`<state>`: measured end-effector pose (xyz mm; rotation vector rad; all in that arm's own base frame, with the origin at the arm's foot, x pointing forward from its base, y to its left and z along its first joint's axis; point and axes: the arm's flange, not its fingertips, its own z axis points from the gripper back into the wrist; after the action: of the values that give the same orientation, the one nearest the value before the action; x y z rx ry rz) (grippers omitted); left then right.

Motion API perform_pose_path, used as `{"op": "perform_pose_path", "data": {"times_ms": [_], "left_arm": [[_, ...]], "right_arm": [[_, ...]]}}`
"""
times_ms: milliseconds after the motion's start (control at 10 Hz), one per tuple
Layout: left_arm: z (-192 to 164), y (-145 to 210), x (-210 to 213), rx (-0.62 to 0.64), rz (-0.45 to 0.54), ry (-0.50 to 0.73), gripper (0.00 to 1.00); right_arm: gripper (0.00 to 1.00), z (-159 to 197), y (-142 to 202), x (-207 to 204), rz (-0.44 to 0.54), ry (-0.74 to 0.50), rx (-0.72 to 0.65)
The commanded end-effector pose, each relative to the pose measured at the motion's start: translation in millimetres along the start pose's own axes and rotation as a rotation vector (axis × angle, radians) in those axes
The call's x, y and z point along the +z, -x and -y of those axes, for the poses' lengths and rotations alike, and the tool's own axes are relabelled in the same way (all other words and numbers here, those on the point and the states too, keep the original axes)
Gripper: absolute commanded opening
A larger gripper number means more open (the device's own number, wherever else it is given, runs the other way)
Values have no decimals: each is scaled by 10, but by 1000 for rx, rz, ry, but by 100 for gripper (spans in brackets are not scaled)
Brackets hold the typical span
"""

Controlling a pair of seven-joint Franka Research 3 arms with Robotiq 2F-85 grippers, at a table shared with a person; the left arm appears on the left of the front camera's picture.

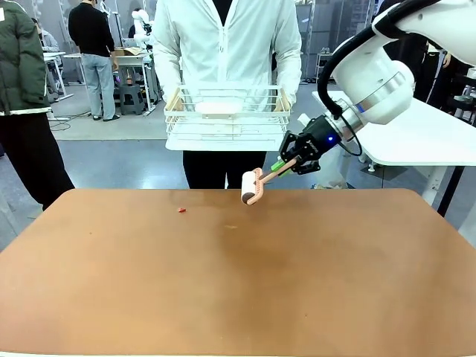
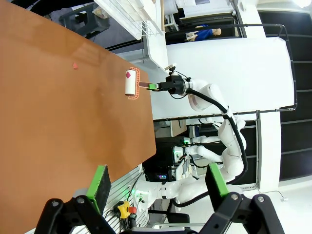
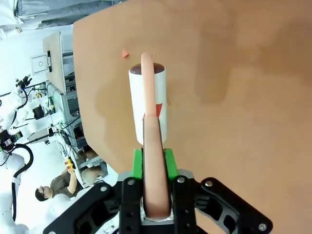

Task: Clean the table.
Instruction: Clean the table with the Lint Roller when the human lifts the Dish drying rack.

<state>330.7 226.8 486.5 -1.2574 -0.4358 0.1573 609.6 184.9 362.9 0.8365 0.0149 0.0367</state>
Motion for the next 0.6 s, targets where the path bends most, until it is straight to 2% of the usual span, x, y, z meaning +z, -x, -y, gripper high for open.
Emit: {"op": "perform_pose_path", "data": {"times_ms": [0,500], "left_arm": [[11,7,25,-7,4,15,100],[11,7,25,-7,4,15,100]], "right_arm": [[21,31,22,-34,2,-36,12],[21,-9,-55,-143,34,12,1]]}}
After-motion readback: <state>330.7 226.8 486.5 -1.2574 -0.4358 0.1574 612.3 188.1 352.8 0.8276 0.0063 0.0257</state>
